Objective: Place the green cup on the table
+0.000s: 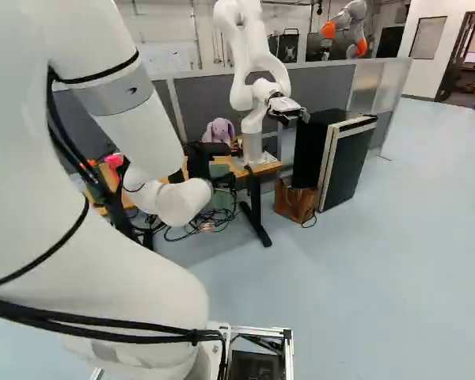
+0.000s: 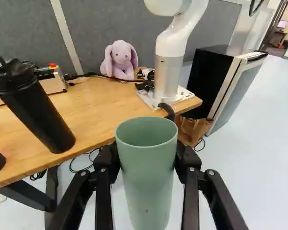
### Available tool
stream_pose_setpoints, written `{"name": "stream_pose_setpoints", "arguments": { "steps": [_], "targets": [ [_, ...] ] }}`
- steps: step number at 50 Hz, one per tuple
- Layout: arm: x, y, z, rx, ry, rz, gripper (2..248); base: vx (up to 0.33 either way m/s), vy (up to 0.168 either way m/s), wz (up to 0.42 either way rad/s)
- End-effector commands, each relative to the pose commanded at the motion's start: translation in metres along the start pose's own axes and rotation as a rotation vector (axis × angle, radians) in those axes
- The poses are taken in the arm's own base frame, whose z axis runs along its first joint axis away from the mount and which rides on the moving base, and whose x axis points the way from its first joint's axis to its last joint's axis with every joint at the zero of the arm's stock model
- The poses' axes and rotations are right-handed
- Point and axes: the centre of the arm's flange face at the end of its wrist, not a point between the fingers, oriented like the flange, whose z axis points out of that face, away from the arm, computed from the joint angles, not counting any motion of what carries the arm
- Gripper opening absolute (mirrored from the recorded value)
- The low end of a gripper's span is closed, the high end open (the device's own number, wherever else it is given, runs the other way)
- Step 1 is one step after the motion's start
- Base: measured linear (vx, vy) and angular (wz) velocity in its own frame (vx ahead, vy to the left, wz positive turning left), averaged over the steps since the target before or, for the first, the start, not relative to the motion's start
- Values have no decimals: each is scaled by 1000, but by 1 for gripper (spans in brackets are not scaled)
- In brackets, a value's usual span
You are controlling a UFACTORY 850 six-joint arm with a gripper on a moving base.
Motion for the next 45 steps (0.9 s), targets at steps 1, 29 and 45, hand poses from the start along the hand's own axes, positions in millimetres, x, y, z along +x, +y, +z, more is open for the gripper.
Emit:
{"name": "stream_pose_setpoints", "arguments": {
  "steps": [1,29,45],
  "targets": [
    [1,0,2,2,1,-1,127,0,0,0],
    [31,-14,56,109,96,-76,127,0,0,0],
    [48,-25,86,187,177,-121,127,0,0,0]
  ]
}}
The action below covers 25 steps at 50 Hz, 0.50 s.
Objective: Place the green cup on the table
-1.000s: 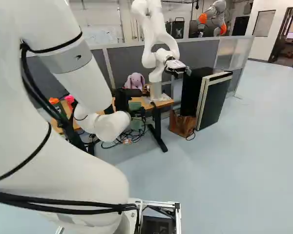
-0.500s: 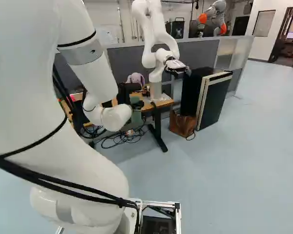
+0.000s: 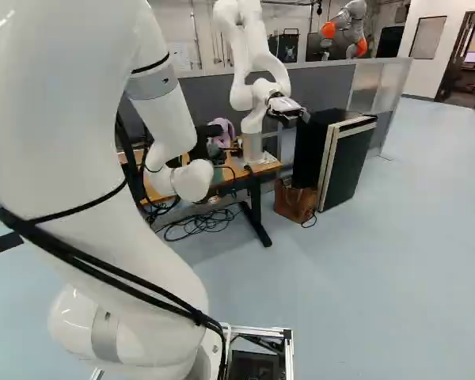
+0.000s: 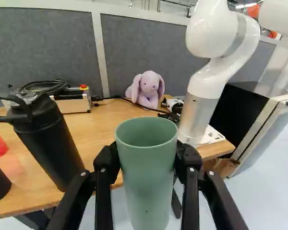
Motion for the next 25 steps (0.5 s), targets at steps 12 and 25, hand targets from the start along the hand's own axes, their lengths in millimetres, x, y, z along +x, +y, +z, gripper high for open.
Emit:
{"name": "stream_pose_setpoints", "arguments": {
  "steps": [12,25],
  "targets": [
    [8,-3,25,57,65,-30,127,0,0,0],
    [7,-4,53,105,113,-47,127,0,0,0]
  ]
}}
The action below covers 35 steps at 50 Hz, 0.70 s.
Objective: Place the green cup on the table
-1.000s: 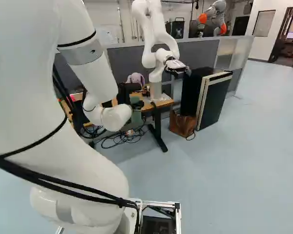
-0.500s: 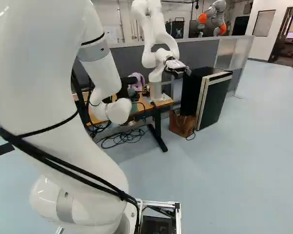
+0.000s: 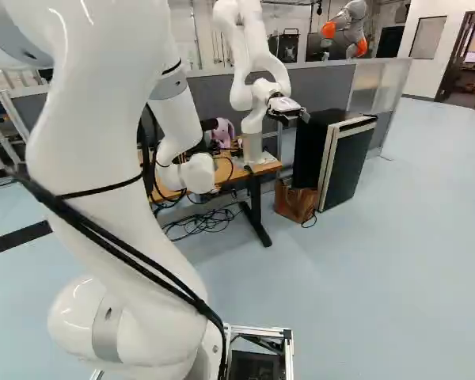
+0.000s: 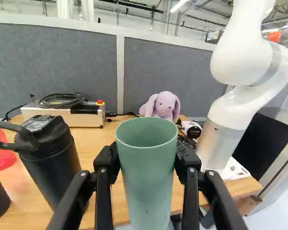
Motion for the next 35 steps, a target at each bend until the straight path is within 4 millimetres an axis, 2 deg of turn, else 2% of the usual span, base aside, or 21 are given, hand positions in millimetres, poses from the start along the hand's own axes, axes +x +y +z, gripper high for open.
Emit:
{"name": "stream_pose_setpoints", "arguments": {
  "steps": [35],
  "targets": [
    [-30,7,73,71,119,-10,127,0,0,0]
  ]
}}
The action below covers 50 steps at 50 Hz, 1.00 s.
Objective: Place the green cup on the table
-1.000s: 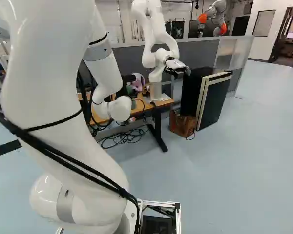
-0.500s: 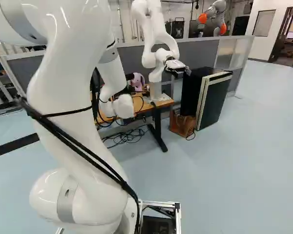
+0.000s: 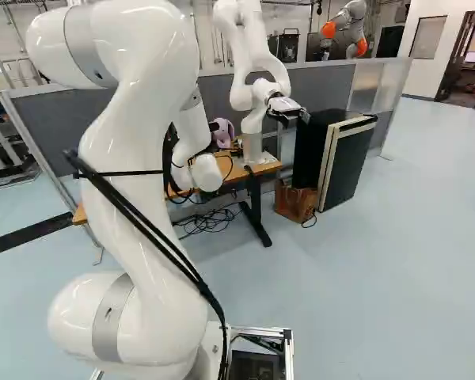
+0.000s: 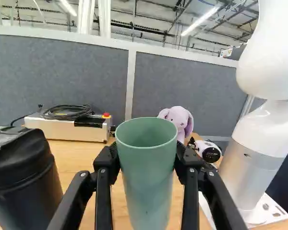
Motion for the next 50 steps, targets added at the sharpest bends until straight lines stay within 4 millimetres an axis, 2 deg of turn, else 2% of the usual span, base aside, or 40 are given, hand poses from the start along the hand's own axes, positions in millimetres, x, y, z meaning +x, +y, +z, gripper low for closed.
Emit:
{"name": "stream_pose_setpoints", "arguments": {
  "steps": [50],
  "targets": [
    [-57,-5,2,9,-75,34,127,0,0,0]
  ]
}}
